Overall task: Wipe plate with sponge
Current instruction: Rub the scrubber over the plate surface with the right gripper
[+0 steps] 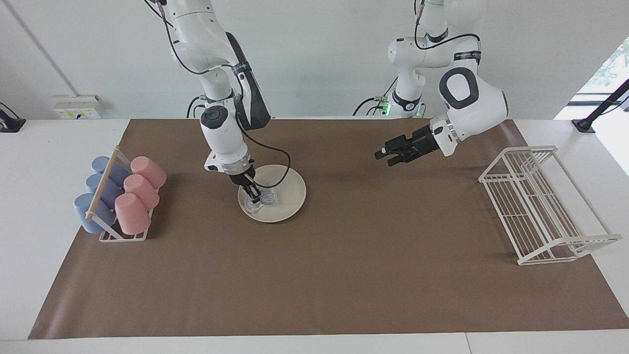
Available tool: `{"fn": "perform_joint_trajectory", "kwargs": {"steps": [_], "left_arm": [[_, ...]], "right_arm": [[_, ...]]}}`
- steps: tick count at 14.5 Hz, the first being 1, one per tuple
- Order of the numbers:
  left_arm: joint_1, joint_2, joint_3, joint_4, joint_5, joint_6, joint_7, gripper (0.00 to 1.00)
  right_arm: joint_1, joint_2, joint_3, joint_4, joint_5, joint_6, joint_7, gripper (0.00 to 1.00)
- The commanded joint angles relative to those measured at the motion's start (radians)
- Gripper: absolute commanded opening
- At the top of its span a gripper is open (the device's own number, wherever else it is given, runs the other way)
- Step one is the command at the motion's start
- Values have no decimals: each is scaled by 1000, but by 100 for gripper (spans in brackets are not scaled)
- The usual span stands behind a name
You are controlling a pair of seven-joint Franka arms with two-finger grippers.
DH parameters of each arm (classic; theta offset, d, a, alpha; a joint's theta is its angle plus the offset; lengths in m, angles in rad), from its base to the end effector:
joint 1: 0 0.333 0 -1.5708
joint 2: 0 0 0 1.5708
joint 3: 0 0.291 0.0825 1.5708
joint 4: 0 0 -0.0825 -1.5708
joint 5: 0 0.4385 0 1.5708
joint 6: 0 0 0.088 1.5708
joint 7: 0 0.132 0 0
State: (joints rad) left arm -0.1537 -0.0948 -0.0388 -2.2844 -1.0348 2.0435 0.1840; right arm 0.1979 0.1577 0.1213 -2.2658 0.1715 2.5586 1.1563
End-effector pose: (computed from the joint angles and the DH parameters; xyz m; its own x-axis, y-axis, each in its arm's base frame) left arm 0.5266 -0.1704 0.3305 0.9754 0.1077 -0.1924 0.2167 -0.6295 0.7462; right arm 0.5531 0.1841 0.2132 0.5632 -0.8234 -0.0697 -0.8203 -0.5469 -0.1672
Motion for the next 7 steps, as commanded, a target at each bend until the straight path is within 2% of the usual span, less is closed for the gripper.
{"fn": "perform_joint_trajectory", "kwargs": {"steps": [1,3,7], "left_arm": [[-12,-8,5,3,24,9,-26,100],[-12,-8,5,3,25,9,-26,100],[-12,-8,5,3,27,9,-24,100]], "right_arm": [[69,-3,4,-29,14,12,119,0],[121,3,5,-27,16,20,236,0],[133,6,6,-26,14,20,285,0]]}}
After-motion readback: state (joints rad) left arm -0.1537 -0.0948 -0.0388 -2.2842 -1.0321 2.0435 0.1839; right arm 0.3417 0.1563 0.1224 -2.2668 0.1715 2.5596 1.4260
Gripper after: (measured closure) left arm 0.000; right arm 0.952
